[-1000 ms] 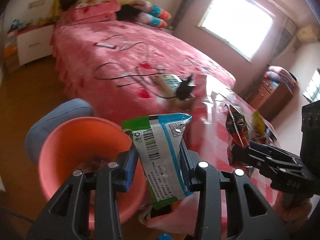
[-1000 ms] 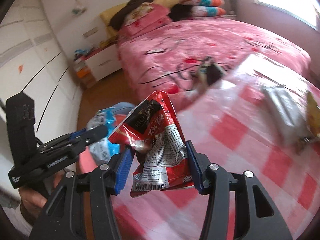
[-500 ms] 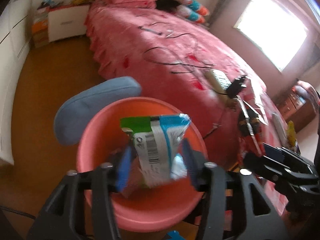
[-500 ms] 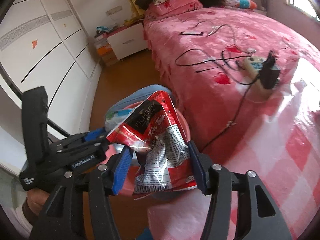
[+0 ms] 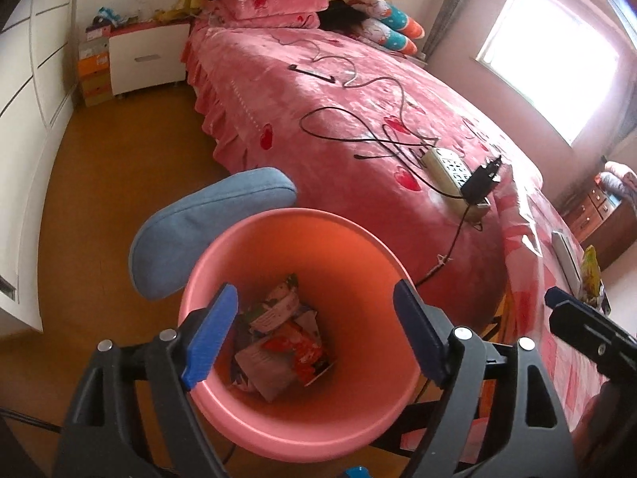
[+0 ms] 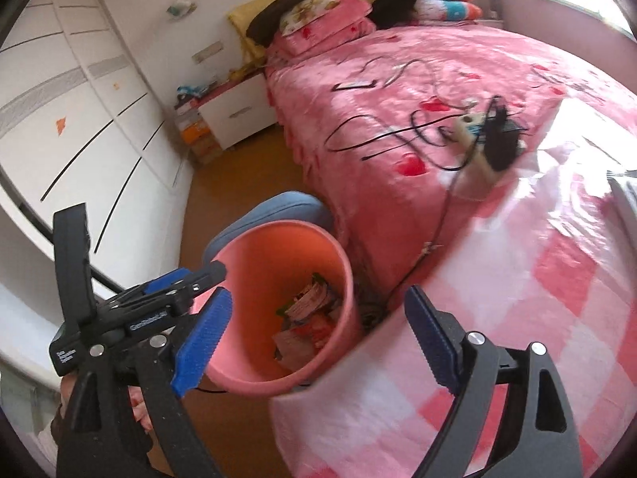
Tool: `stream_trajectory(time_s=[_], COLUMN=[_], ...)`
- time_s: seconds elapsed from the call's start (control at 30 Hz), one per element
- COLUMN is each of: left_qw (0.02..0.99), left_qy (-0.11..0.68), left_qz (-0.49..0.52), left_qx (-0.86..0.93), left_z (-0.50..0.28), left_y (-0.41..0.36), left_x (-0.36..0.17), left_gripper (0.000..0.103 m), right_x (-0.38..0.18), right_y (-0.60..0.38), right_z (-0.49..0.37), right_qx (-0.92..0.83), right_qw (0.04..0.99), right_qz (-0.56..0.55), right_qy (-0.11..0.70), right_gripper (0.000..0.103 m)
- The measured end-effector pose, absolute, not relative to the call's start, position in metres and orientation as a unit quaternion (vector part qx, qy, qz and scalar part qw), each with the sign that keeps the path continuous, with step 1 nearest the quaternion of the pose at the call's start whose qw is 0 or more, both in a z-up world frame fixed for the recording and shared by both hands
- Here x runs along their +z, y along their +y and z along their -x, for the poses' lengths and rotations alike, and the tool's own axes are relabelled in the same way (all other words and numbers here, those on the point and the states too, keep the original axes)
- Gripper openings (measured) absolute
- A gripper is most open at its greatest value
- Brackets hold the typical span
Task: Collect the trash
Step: 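Return both grippers from the bucket to the table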
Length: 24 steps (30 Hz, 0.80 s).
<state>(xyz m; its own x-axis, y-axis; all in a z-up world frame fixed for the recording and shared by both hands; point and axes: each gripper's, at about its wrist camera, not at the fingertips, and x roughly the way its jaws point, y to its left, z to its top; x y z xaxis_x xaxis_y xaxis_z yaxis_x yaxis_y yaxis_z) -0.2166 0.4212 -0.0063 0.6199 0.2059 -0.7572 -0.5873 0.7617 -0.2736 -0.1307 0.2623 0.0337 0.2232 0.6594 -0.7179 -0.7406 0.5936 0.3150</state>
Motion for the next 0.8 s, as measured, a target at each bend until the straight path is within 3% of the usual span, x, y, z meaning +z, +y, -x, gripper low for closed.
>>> stream_trajectory(time_s=[0.8], left_qw=[0.889], left_qy=[0.388], left_qz=[0.173], left_qx=[0.169], left_z=[0.184], left_y=[0.331], left_x=[0.03], left_gripper=[0.082], right_x=[0.033], right_y=[0.154], right_z=[0.122], right_qx=[0.377], right_qw=[0.832], right_qz=[0.03], right_qy=[0.407], right_gripper=[0.092])
